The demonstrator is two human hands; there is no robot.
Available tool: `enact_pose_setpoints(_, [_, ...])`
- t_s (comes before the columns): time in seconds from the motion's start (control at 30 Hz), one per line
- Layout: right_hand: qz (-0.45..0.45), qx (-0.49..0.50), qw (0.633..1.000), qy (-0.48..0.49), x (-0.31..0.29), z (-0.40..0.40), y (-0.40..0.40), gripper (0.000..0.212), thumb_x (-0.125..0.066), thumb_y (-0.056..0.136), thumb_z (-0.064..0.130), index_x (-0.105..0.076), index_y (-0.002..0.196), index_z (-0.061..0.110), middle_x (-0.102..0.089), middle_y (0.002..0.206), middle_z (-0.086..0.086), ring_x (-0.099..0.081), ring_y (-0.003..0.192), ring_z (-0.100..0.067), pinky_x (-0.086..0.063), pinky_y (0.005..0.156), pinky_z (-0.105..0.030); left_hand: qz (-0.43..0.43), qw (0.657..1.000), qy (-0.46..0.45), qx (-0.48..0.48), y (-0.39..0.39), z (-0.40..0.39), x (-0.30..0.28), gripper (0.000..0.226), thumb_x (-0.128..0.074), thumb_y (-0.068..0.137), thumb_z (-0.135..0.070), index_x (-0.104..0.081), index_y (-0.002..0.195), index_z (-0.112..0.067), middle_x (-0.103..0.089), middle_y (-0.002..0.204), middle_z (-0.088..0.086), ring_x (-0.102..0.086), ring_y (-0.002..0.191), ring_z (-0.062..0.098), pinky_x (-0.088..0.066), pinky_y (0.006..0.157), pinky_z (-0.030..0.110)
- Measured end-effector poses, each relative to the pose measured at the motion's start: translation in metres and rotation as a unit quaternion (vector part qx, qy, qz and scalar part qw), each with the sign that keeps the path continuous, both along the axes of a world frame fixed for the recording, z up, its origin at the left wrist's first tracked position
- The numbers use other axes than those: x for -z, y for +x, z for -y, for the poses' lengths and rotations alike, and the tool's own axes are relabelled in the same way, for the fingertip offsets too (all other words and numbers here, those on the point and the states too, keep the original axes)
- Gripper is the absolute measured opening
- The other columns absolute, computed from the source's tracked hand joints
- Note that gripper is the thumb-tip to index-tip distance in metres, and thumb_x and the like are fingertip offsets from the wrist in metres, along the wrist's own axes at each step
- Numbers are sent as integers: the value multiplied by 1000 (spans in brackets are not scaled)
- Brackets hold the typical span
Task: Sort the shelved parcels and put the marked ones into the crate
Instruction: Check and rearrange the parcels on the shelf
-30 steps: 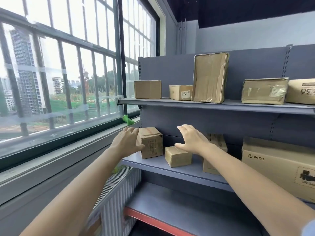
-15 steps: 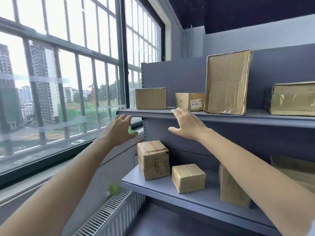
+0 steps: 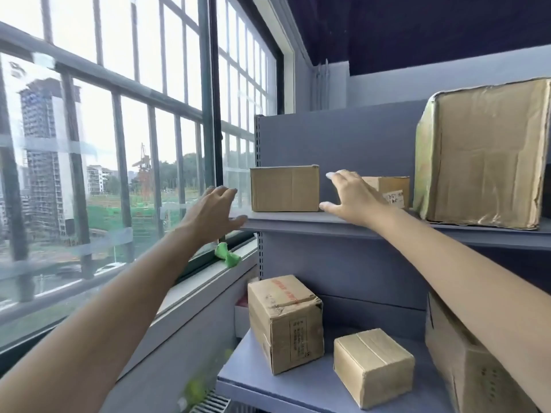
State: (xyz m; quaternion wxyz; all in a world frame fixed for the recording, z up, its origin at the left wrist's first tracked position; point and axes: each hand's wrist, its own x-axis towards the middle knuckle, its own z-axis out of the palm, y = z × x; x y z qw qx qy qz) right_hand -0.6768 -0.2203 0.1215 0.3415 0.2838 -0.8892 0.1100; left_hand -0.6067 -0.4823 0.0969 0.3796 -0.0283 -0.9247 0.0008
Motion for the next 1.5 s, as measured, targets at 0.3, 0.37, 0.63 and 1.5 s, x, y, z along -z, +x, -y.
enact_pose_setpoints(0.3, [8,63,997,-36,-10,39,-48,64,-57,88,34,-31,140,6,-40,141,-11,-33,132,-27,-33,104,-39,-8,998,6,54,-79,39,-32,60,-57,89,-34,-40,134,1,-49,134,19,-38,128,33,-36,102,43])
enact_pose_setpoints(0.37, [17,73,996,-37,-11,42,-59,65,-57,88,34,-31,140,7,-40,141,-10,-33,132,-26,-31,105,-37,-16,997,28,73,-97,41,-34,60,-58,89,-33,-40,134,1,-50,132,20,-40,126,34,-35,103,42])
enact_pose_setpoints(0.63, [42,106,991,-68,-26,56,-104,70,-58,86,38,-30,140,6,-37,143,-11,-31,134,-26,-30,106,-38,-66,985,107,114,-149,37,-44,64,-60,87,-32,-35,136,0,-44,137,17,-34,130,31,-33,104,44])
enact_pose_setpoints(1.5, [148,-57,908,-389,-23,78,-113,49,-77,70,35,-57,111,13,-63,105,1,-60,97,-17,-49,83,-31,18,846,450,285,-162,31,-37,52,-63,68,-51,-49,109,-22,-61,111,0,-59,104,19,-49,93,40])
